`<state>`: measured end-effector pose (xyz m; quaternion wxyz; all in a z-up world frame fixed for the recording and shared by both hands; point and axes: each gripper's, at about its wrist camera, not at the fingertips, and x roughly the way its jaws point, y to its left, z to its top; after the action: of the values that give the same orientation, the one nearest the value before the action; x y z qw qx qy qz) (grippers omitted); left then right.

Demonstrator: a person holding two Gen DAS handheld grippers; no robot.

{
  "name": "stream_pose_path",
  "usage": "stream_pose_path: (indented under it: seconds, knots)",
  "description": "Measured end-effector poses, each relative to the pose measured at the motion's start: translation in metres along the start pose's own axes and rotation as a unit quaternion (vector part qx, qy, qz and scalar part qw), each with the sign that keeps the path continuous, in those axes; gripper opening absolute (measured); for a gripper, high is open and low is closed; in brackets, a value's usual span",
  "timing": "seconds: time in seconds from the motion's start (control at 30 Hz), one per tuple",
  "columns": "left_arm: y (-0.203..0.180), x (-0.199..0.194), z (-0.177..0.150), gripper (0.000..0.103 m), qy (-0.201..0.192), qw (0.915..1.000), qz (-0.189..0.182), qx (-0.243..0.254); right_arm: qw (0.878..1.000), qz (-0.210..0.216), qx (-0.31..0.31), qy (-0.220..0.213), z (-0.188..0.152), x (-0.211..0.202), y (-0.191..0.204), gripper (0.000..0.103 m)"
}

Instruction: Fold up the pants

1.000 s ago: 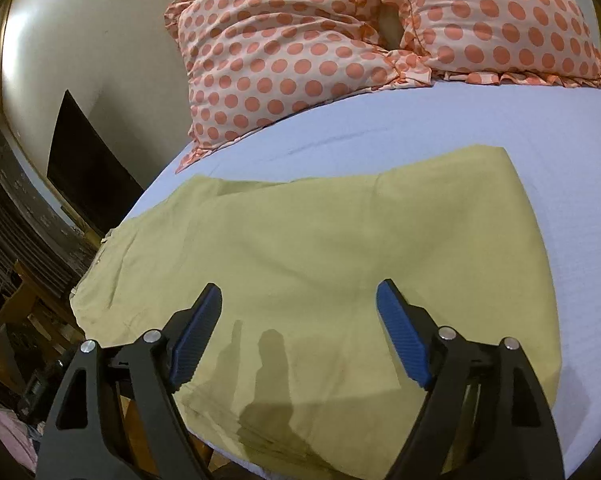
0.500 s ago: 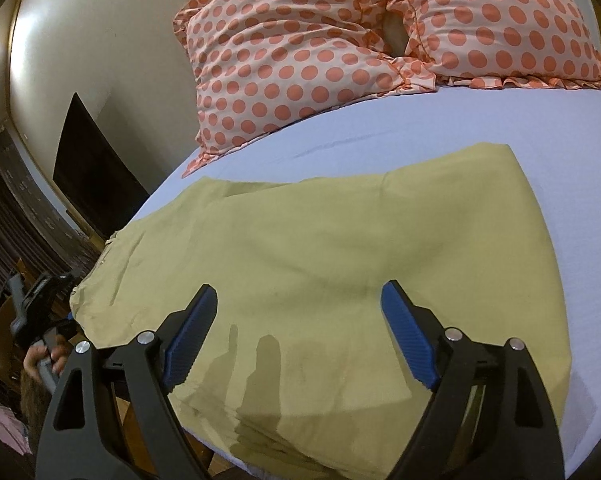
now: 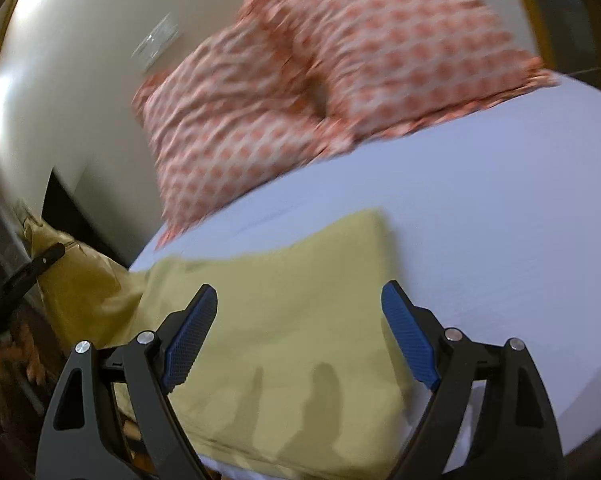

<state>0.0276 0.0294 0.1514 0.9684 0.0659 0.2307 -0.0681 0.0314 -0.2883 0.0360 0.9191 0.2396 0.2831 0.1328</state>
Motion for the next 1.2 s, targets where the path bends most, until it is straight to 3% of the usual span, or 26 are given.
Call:
stream_pose_path:
  seconds: [0.07, 0.2, 0.27, 0.33, 0.43, 0.53, 0.57, 0.63, 0.67, 0.7, 0.73, 0.83, 0.9, 0.93, 0.97, 1.0, 1.07, 1.13, 1.2]
  knots:
    - [-0.063, 0.006, -0.009, 0.016, 0.005, 0.9953, -0.071, 0.067, 1.000, -0.014, 0.015, -0.022, 0.007, -0.015, -0.016, 0.086]
    - [-0.156, 0.028, -0.063, 0.016, 0.058, 0.9699, -0.165, 0.169, 0.998, -0.023, 0.047, -0.028, 0.016, -0.026, -0.042, 0.086]
    - [-0.182, 0.039, -0.094, 0.019, 0.100, 0.9568, -0.187, 0.199, 0.998, -0.016, 0.057, -0.011, 0.019, -0.020, -0.049, 0.086]
    - [-0.187, 0.032, -0.110, 0.022, 0.084, 0.9567, -0.163, 0.226, 0.998, -0.005, 0.062, 0.020, 0.020, -0.005, -0.051, 0.086]
    - [-0.163, 0.009, -0.104, 0.033, 0.078, 0.9577, -0.198, 0.193, 0.996, -0.005, 0.047, 0.069, 0.018, 0.022, -0.047, 0.078]
    - [-0.107, -0.016, -0.084, 0.060, 0.060, 0.9643, -0.234, 0.108, 0.994, 0.003, 0.024, 0.109, 0.018, 0.048, -0.038, 0.064]
    - [-0.078, -0.015, -0.069, 0.068, 0.052, 0.9730, -0.216, 0.064, 0.993, 0.000, 0.018, 0.118, 0.017, 0.056, -0.036, 0.060]
    - [-0.027, 0.000, -0.059, 0.069, 0.063, 0.9850, -0.161, -0.005, 0.993, -0.004, 0.010, 0.115, 0.018, 0.064, -0.034, 0.055]
    - [-0.009, 0.012, -0.058, 0.069, 0.077, 0.9864, -0.141, -0.032, 0.993, -0.003, 0.011, 0.116, 0.019, 0.065, -0.034, 0.052]
    - [0.013, 0.030, -0.061, 0.067, 0.106, 0.9848, -0.121, -0.066, 0.993, -0.001, 0.013, 0.119, 0.019, 0.066, -0.034, 0.052]
    - [0.036, 0.053, -0.066, 0.067, 0.148, 0.9773, -0.112, -0.102, 0.993, 0.003, 0.019, 0.121, 0.020, 0.067, -0.036, 0.051]
    - [0.060, 0.090, -0.077, 0.064, 0.209, 0.9572, -0.133, -0.149, 0.991, 0.019, 0.034, 0.125, 0.023, 0.070, -0.041, 0.051]
    - [0.059, 0.103, -0.086, 0.063, 0.241, 0.9403, -0.174, -0.166, 0.990, 0.029, 0.036, 0.130, 0.022, 0.072, -0.047, 0.033]
    - [0.058, 0.107, -0.086, 0.064, 0.242, 0.9386, -0.183, -0.165, 0.988, 0.050, 0.048, 0.138, 0.022, 0.073, -0.051, 0.028]
    - [0.055, 0.108, -0.085, 0.058, 0.239, 0.9397, -0.188, -0.157, 0.985, 0.069, 0.061, 0.146, 0.022, 0.075, -0.055, 0.019]
    - [0.056, 0.110, -0.085, 0.043, 0.239, 0.9374, -0.197, -0.160, 0.981, 0.089, 0.078, 0.152, 0.022, 0.075, -0.060, 0.013]
    - [0.060, 0.118, -0.084, 0.012, 0.245, 0.9258, -0.224, -0.180, 0.974, 0.124, 0.102, 0.160, 0.027, 0.075, -0.065, 0.010]
    - [0.063, 0.119, -0.079, 0.009, 0.242, 0.9245, -0.230, -0.184, 0.973, 0.134, 0.098, 0.161, 0.041, 0.076, -0.059, 0.009]
    - [0.051, 0.122, -0.055, 0.007, 0.219, 0.9402, -0.213, -0.151, 0.975, 0.140, 0.085, 0.151, 0.062, 0.080, -0.048, 0.009]
